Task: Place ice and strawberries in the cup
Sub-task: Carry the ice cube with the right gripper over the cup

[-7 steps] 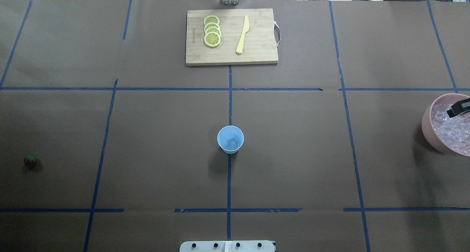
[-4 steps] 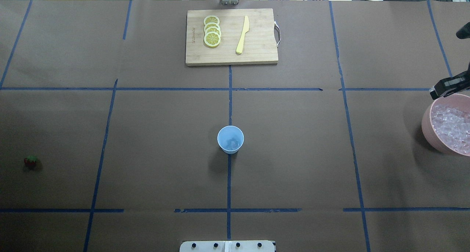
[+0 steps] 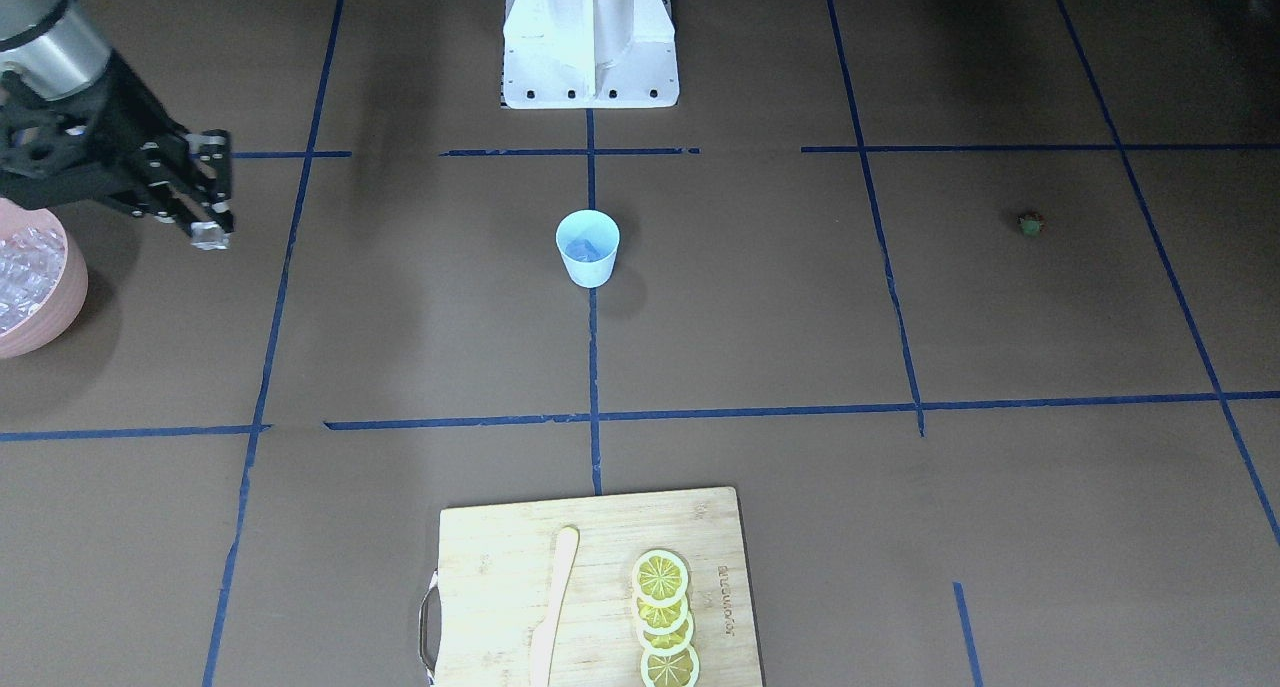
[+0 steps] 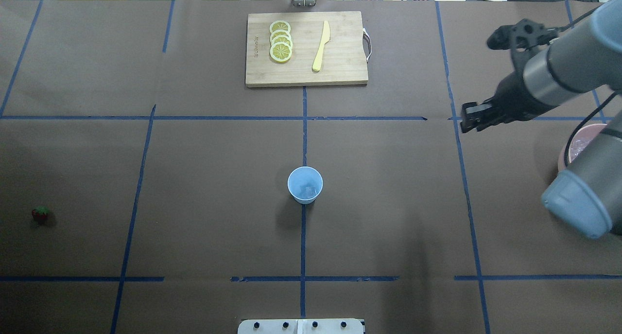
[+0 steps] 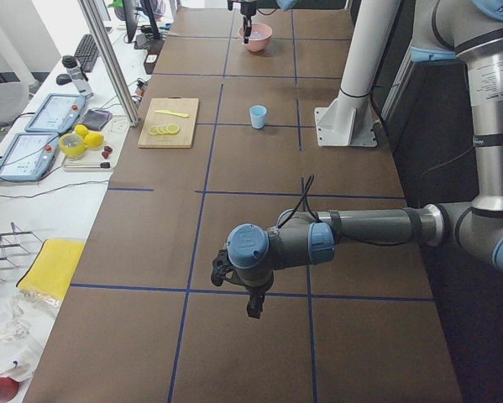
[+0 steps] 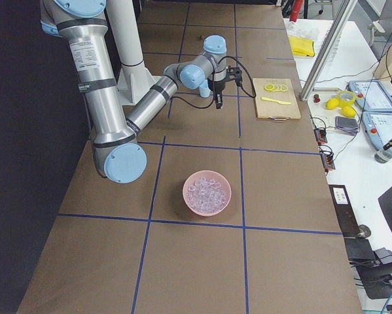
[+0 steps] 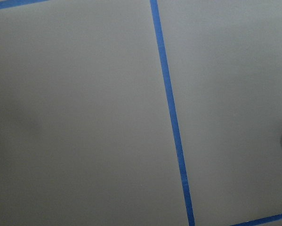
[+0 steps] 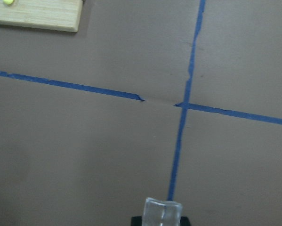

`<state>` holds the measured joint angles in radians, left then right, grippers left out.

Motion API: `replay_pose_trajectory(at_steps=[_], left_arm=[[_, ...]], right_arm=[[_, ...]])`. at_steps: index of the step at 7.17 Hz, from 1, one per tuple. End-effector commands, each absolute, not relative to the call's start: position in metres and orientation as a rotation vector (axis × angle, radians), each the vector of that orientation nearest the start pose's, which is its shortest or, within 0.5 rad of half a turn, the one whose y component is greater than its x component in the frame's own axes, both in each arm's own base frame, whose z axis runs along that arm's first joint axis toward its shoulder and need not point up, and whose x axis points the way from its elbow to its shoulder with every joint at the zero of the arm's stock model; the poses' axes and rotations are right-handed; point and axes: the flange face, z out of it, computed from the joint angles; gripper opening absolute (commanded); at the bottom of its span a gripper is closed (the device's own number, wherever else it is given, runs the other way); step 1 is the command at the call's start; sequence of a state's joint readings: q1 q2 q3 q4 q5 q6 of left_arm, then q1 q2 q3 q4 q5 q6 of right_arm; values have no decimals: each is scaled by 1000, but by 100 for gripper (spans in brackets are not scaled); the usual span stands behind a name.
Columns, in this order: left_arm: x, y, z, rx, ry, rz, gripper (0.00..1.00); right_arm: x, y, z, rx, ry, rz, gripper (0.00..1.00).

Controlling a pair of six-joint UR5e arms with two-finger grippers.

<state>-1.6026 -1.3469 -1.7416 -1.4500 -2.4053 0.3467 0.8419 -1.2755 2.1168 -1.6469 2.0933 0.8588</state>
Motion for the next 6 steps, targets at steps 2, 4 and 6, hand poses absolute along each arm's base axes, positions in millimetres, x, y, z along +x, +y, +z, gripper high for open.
replay_pose_trajectory(at_steps=[2, 4, 6], left_arm=[[-72, -382, 680, -2, 850, 224, 100], [-71, -382, 680, -3, 850, 225, 100], [-71, -381, 680, -4, 850, 226, 100]], right_arm=[[-415, -395, 191, 174, -915, 19, 12], [-468, -367, 155, 175, -941, 54, 12], [-536, -372, 134, 174, -895, 98, 12]])
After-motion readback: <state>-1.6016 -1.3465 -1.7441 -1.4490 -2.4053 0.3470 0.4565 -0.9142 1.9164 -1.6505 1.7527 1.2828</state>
